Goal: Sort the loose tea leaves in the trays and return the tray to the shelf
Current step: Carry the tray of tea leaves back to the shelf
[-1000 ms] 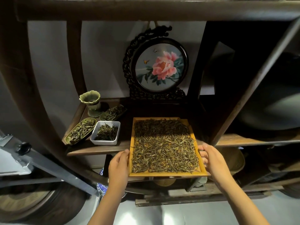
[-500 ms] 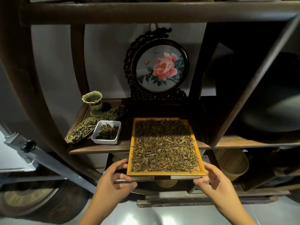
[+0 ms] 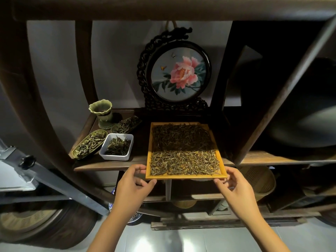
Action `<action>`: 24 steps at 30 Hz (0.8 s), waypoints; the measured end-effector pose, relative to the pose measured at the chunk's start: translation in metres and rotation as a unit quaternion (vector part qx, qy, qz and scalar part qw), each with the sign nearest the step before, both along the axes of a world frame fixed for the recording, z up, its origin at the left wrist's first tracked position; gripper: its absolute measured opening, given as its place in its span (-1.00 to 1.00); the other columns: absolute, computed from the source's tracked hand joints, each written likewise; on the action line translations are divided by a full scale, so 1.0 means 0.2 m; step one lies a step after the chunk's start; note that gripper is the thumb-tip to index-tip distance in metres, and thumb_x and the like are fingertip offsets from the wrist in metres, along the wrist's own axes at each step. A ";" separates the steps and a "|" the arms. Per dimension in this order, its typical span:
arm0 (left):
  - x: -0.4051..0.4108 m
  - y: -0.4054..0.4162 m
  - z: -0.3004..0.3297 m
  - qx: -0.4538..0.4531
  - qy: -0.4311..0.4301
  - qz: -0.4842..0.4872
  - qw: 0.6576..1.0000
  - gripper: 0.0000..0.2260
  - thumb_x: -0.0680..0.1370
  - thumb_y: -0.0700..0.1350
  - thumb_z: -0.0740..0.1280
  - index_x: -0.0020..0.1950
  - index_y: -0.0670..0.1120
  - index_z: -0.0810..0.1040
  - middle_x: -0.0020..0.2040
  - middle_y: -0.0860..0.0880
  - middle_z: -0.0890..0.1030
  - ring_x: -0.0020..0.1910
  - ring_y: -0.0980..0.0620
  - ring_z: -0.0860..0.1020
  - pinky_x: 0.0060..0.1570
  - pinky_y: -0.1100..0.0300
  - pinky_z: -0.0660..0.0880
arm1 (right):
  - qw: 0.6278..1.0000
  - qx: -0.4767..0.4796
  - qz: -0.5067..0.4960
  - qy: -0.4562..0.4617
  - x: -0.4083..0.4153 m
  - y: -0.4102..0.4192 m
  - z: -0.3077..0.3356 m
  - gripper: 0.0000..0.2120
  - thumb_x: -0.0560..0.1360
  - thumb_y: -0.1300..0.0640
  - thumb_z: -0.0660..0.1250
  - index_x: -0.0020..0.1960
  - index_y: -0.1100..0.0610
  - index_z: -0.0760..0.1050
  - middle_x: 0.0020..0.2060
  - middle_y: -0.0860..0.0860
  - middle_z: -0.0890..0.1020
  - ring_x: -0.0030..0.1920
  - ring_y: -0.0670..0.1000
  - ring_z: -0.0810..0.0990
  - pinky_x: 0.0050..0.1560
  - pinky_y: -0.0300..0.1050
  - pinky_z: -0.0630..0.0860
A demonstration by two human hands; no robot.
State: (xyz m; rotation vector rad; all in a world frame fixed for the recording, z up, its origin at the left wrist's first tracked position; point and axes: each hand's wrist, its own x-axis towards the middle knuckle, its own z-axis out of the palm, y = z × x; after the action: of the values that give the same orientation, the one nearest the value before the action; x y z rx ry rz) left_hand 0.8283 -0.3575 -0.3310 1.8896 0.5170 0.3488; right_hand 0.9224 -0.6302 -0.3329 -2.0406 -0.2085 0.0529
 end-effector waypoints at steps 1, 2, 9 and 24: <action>0.01 0.00 0.00 0.004 0.000 -0.001 1.000 -0.63 0.39 -0.16 0.54 0.05 0.11 0.48 -0.07 0.11 0.64 -0.35 0.12 0.59 -0.28 0.20 0.59 | 1.000 -0.001 -0.004 -0.005 0.01 0.01 0.00 -0.72 0.45 0.12 0.42 0.12 -0.06 0.48 -0.20 -0.02 0.64 -0.18 -0.01 0.61 -0.12 0.00 0.61; 0.02 0.00 0.00 0.009 0.000 -0.001 1.000 -0.64 0.39 -0.15 0.54 0.05 0.11 0.48 -0.07 0.12 0.63 -0.35 0.11 0.59 -0.28 0.20 0.58 | 1.000 -0.001 -0.006 -0.008 0.02 0.02 0.00 -0.73 0.46 0.12 0.41 0.13 -0.05 0.48 -0.23 0.01 0.63 -0.19 0.01 0.61 -0.13 0.07 0.60; 0.09 0.02 0.01 0.052 -0.007 0.012 0.999 -0.65 0.44 -0.13 0.50 0.15 0.03 0.48 -0.02 0.16 0.61 -0.34 0.14 0.59 -0.23 0.19 0.59 | 0.999 -0.005 -0.013 -0.034 0.07 0.07 0.01 -0.69 0.47 0.14 0.40 0.18 -0.05 0.47 -0.20 0.05 0.64 -0.18 0.03 0.62 -0.15 0.11 0.61; 0.15 0.06 -0.02 0.094 -0.005 0.005 0.996 -0.64 0.41 -0.09 0.52 0.13 0.06 0.47 -0.05 0.19 0.57 -0.37 0.16 0.56 -0.30 0.27 0.53 | 1.000 -0.013 -0.011 -0.026 0.13 0.10 -0.01 -0.68 0.48 0.13 0.39 0.20 0.00 0.43 -0.27 0.05 0.60 -0.21 0.05 0.61 -0.17 0.15 0.61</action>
State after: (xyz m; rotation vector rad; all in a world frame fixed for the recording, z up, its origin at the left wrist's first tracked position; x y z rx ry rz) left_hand 0.8592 -0.3456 -0.3354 2.0659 0.5002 0.4254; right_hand 0.9486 -0.6099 -0.3348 -2.0712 -0.2179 -0.0112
